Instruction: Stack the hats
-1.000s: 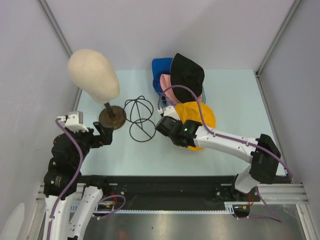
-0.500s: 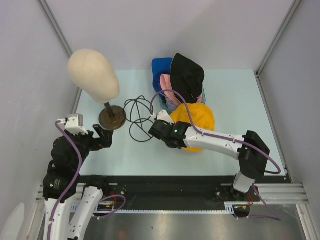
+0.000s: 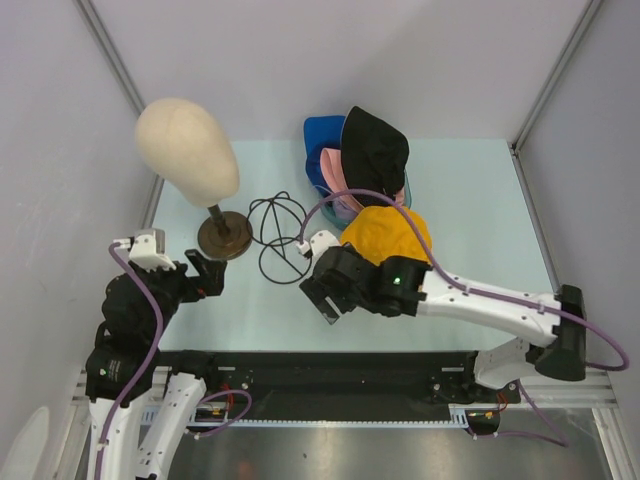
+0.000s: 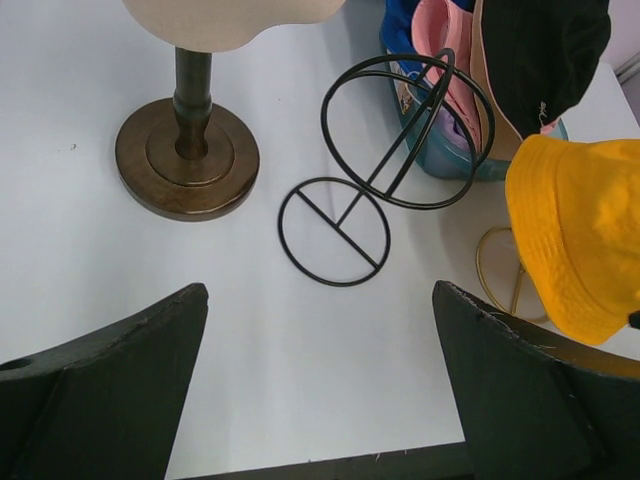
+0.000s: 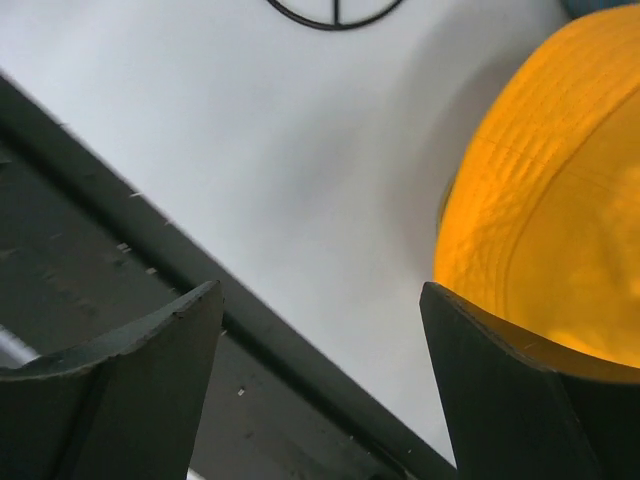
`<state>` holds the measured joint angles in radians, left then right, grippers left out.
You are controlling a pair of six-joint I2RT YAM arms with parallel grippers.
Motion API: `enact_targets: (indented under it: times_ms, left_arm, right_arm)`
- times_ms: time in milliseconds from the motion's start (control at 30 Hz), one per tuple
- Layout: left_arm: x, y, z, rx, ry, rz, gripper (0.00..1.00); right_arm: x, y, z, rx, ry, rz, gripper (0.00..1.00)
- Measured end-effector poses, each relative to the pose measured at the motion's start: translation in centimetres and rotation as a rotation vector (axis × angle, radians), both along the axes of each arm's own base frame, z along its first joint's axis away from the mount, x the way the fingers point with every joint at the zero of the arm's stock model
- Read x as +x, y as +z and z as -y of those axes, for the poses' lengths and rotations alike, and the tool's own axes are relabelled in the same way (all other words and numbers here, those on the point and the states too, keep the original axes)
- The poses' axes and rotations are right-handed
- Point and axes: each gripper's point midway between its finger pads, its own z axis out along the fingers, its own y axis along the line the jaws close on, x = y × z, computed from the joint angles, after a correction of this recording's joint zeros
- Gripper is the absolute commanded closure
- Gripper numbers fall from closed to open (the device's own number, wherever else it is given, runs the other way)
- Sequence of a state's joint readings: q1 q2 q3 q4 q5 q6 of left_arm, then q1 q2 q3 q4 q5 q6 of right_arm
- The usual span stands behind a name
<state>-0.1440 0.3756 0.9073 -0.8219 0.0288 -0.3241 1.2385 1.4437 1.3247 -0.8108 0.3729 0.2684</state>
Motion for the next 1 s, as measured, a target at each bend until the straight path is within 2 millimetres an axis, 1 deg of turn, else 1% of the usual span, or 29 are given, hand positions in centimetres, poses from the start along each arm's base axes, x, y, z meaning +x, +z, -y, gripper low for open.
enact_targets:
  times_ms: [67, 133, 233, 300, 333, 367, 433, 500, 533, 600, 667, 700, 733, 800, 833, 867, 1000]
  left_arm:
    - [0.0, -0.1, 0.0, -0.002, 0.0, -0.001, 0.0]
    - [0.1, -0.1, 0.1, -0.007, 0.002, -0.001, 0.0]
    - [0.3, -0.2, 0.0, -0.009, 0.006, 0.003, 0.0]
    - [0.4, -0.1, -0.1, -0.011, 0.014, 0.006, 0.0]
    - [0.4, 0.0, -0.3, -0.011, 0.025, 0.009, 0.0]
    - [0.5, 0.0, -0.3, -0.01, 0.03, 0.008, 0.0]
    - [0.7, -0.1, -0.6, -0.007, 0.048, 0.003, 0.0]
    - [0.9, -0.2, -0.8, -0.011, 0.066, -0.006, 0.0]
    - [1.0, -0.3, -0.9, -0.013, 0.074, -0.009, 0.0]
    - [1.1, -0.4, -1.1, -0.016, 0.089, -0.015, 0.0]
    - [1.2, -0.4, -1.2, -0.021, 0.101, -0.019, 0.0]
    - [1.2, -0.5, -1.3, -0.021, 0.109, -0.02, 0.0]
    - [1.2, -0.5, -1.4, -0.025, 0.115, -0.021, 0.0]
    - [1.3, -0.5, -1.5, -0.024, 0.12, -0.021, 0.0]
    - [1.3, -0.5, -1.5, -0.024, 0.121, -0.023, 0.0]
    - [1.3, -0.6, -1.5, -0.023, 0.121, -0.026, 0.0]
    - [1.9, -1.0, -1.5, -0.014, 0.124, -0.053, 0.0]
  right_arm:
    - [-0.7, 2.8, -0.2, 0.066, 0.023, 0.004, 0.15]
    - [-0.5, 5.9, -0.5, 0.133, 0.022, 0.028, 0.15]
    - [1.4, 11.4, -0.6, 0.244, -0.027, 0.079, 0.15]
    - [4.0, 15.2, 0.5, 0.314, -0.104, 0.124, 0.15]
    - [5.8, 17.0, 1.4, 0.344, -0.155, 0.155, 0.14]
    - [7.3, 18.4, 2.3, 0.362, -0.199, 0.184, 0.14]
    - [10.6, 20.7, 4.7, 0.378, -0.298, 0.249, 0.14]
    - [13.3, 21.9, 6.8, 0.374, -0.379, 0.291, 0.14]
    - [14.6, 22.1, 7.7, 0.367, -0.412, 0.306, 0.15]
    - [16.6, 21.9, 8.8, 0.347, -0.459, 0.313, 0.15]
    - [18.6, 20.7, 9.7, 0.31, -0.491, 0.305, 0.15]
    - [19.6, 19.8, 10.0, 0.288, -0.505, 0.295, 0.15]
    - [20.1, 19.1, 10.1, 0.273, -0.51, 0.284, 0.16]
    - [21.2, 17.3, 9.7, 0.245, -0.504, 0.254, 0.16]
    - [21.7, 16.1, 9.3, 0.228, -0.496, 0.23, 0.16]
    - [22.0, 15.5, 9.1, 0.223, -0.494, 0.219, 0.17]
    - [23.5, 11.9, 7.2, 0.183, -0.468, 0.151, 0.17]
